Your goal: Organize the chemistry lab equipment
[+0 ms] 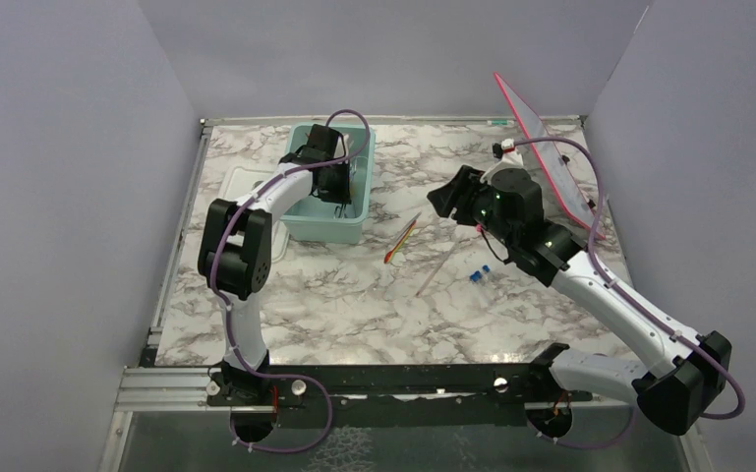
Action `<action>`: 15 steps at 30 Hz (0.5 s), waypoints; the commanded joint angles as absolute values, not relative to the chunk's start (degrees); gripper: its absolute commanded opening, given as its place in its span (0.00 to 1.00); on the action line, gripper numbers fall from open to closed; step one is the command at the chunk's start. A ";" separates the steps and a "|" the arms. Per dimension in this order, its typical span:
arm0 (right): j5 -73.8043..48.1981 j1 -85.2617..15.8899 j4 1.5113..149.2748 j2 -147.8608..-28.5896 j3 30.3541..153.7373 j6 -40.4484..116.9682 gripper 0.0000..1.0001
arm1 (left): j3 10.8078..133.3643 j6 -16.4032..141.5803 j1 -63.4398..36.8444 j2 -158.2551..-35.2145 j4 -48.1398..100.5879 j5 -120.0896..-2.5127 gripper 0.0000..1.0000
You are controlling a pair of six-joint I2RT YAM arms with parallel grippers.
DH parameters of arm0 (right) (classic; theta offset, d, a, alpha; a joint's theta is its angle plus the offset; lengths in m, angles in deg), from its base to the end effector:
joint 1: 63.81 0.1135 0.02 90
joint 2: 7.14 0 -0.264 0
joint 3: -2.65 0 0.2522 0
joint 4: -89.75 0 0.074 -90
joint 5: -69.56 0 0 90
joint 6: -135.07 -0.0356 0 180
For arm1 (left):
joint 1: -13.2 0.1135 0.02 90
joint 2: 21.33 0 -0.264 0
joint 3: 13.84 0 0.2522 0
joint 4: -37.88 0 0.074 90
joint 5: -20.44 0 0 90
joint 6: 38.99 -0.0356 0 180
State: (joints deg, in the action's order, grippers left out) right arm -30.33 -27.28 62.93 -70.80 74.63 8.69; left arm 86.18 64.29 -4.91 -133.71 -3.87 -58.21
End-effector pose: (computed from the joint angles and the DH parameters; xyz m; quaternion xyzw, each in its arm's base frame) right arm 0.2092 0.1474 0.3520 0.0493 0.8086 0.2896 0.5097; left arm 0.4072 -0.1405 0.2154 0.0703 0.9446 -0.1735 0.2697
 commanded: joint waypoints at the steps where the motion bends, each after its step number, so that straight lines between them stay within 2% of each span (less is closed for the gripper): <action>1: -33.20 -27.29 62.31 -71.54 73.88 9.26 0.60 | 87.99 64.82 -4.82 -134.31 -2.26 -59.33 0.18; 7: -34.39 -27.33 61.35 -71.66 73.51 8.31 0.60 | 87.25 64.64 -4.91 -132.44 -2.31 -58.09 0.28; 15: -35.98 -27.27 57.31 -74.08 73.88 7.21 0.60 | 86.90 65.05 -5.90 -125.51 -3.21 -57.87 0.34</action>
State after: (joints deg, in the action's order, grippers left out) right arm -33.33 -27.28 61.40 -72.11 74.34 8.26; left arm 86.26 64.68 -5.08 -133.03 -3.47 -58.47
